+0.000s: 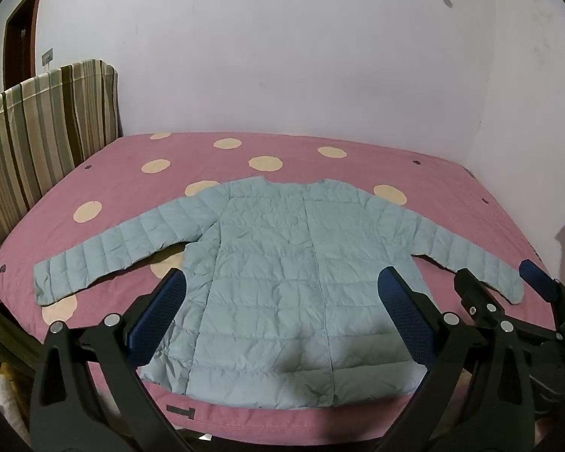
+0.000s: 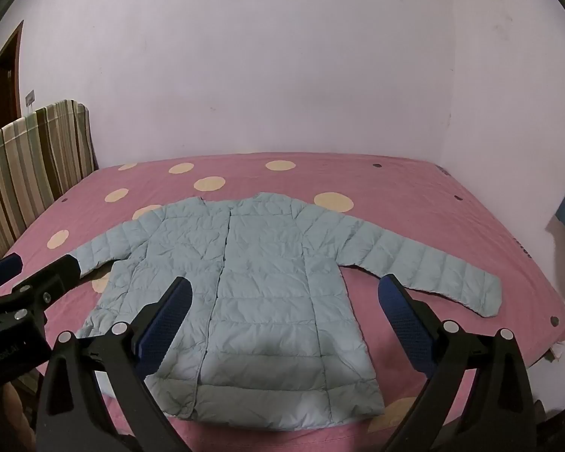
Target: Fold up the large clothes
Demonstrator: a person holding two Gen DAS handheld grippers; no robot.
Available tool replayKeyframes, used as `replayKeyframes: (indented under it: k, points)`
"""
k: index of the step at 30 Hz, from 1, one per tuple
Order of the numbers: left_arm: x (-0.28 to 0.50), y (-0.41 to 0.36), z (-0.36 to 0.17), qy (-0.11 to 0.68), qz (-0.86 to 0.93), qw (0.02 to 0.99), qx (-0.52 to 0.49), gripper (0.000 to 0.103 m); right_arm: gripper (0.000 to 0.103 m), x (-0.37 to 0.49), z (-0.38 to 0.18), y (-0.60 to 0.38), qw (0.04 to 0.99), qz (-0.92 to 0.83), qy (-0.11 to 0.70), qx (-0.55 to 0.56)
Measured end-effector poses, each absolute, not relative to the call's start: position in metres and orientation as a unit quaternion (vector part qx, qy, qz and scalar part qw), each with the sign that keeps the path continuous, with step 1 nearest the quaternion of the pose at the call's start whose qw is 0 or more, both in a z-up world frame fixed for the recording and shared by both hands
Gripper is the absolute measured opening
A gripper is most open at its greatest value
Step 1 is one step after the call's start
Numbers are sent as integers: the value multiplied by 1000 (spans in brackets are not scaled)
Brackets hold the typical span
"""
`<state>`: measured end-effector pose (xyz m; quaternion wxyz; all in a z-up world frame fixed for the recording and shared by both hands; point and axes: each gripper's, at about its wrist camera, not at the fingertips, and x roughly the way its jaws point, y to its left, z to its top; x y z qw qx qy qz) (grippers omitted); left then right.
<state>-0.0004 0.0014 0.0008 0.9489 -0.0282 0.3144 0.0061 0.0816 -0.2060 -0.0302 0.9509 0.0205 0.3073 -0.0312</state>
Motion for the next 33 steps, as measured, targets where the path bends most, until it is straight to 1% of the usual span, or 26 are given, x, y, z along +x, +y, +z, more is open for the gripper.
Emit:
replayKeyframes:
  k: [33]
  points:
    - [0, 0, 0, 313, 6, 949, -28, 101, 98, 81, -30, -207, 951, -31, 307, 20]
